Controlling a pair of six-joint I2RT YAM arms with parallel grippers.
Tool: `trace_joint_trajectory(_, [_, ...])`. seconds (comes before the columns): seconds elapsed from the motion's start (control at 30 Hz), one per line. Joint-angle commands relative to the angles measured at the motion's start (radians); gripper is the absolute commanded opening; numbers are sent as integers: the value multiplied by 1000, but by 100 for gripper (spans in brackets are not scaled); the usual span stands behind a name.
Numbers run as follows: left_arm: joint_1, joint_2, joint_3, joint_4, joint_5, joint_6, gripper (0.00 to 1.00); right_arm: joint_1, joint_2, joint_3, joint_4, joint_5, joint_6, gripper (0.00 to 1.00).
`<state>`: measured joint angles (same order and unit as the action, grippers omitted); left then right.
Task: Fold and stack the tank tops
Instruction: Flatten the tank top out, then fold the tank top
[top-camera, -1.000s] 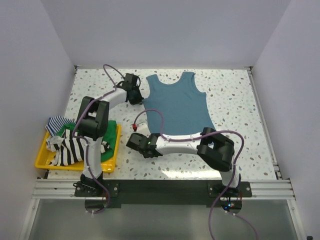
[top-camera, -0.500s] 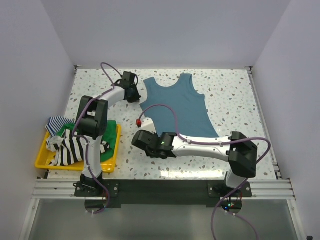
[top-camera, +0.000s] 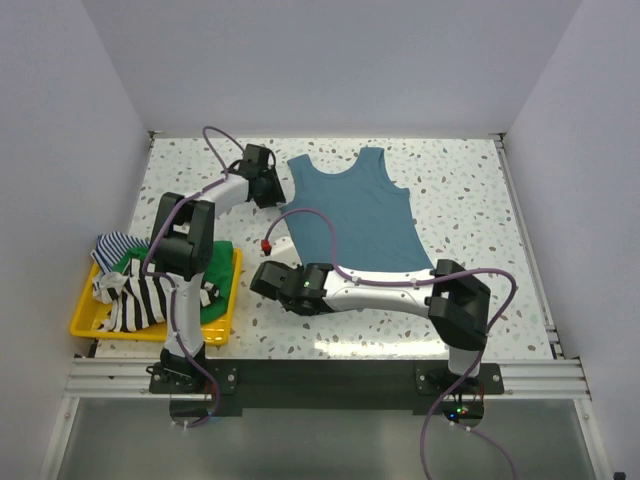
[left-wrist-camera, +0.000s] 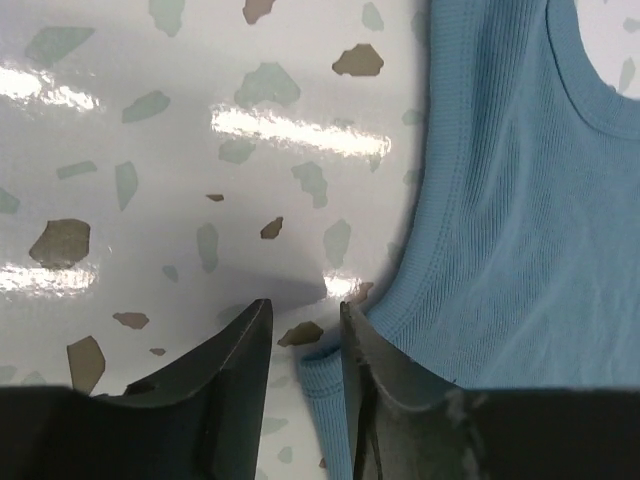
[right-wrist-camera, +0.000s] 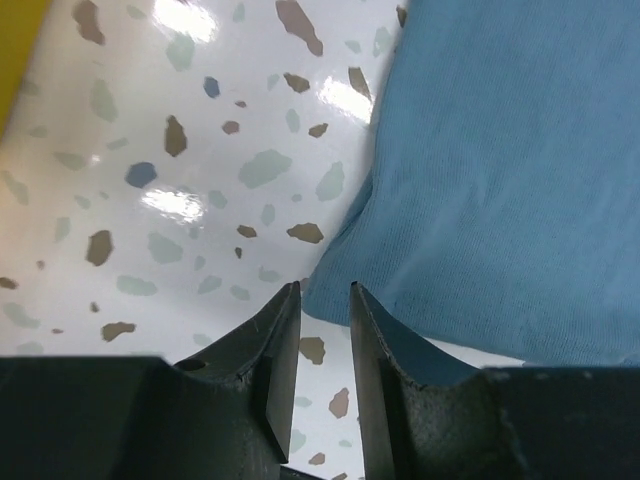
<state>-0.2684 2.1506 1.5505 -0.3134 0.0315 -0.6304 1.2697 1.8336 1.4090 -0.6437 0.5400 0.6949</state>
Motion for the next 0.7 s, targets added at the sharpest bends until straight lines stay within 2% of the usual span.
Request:
trace_joint_trajectory(0.0, [8, -75, -39, 36, 44, 11, 41, 5, 50, 31, -31, 12, 5, 30])
trace_joint_trajectory(0.17, [6, -112, -99, 76, 87, 8, 44, 10, 102, 47, -39, 9, 9, 30])
trace_joint_trajectory(0.67, [-9, -95, -110, 77, 94, 1, 37, 36, 202, 64, -59, 15, 28, 31])
